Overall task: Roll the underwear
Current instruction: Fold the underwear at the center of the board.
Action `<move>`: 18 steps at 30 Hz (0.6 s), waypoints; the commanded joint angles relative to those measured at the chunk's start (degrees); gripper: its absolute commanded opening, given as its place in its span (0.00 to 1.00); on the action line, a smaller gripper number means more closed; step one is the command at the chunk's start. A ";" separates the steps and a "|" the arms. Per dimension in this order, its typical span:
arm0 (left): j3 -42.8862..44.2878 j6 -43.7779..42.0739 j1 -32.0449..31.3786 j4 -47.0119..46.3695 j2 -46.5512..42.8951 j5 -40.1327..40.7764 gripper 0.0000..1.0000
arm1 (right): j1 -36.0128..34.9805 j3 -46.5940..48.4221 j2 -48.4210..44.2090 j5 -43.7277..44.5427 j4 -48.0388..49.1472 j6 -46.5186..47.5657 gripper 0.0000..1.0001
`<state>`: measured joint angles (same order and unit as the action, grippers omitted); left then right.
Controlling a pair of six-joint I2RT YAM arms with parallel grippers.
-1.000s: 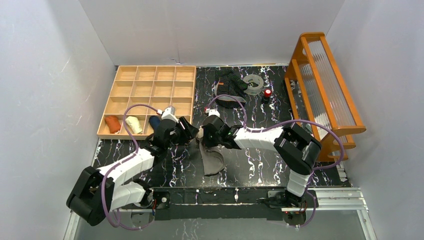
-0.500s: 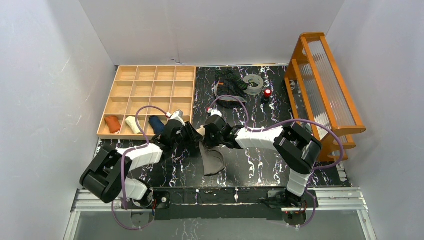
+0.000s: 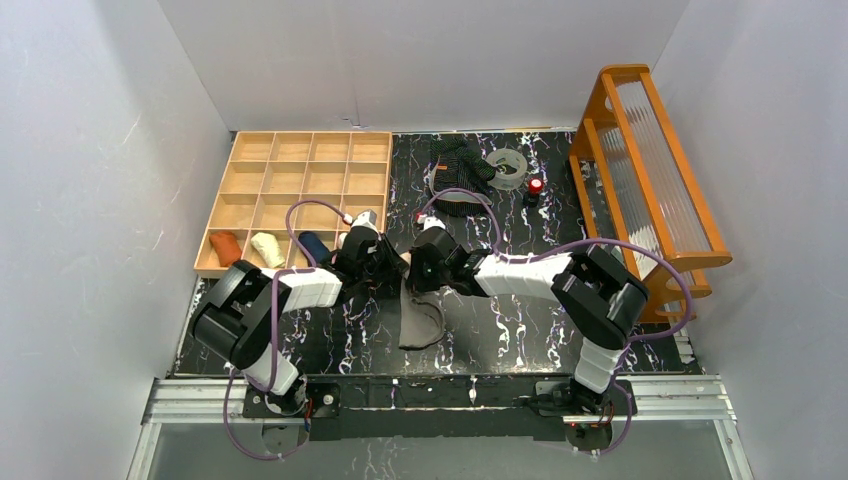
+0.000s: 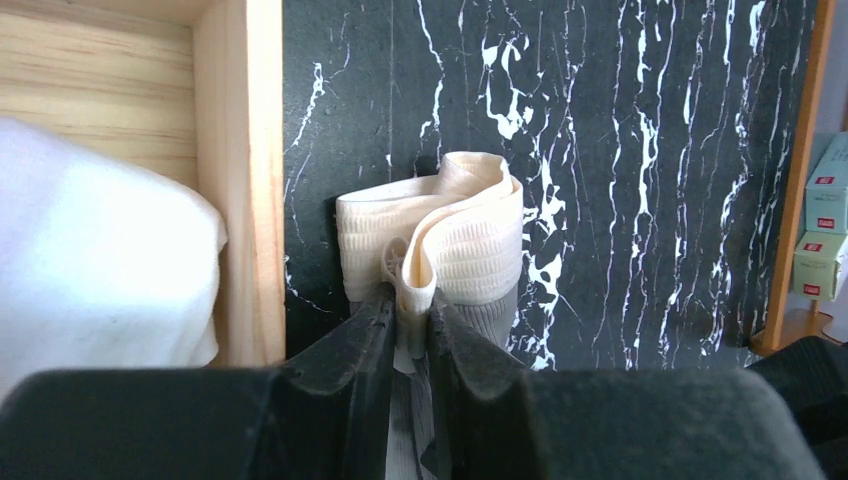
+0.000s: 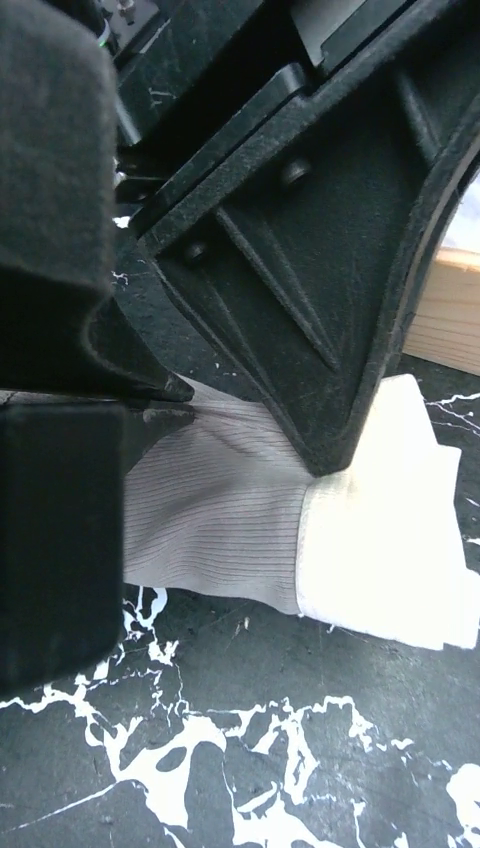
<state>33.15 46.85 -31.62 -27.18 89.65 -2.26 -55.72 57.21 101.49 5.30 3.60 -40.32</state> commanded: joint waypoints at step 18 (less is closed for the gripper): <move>6.29 -7.51 0.46 3.88 4.86 -0.78 0.08 | 4.88 -3.99 -14.47 -6.68 -5.30 3.25 0.23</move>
<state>38.26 41.76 -31.59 -24.82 93.67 -1.85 -54.59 55.11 88.77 -3.57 1.23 -36.07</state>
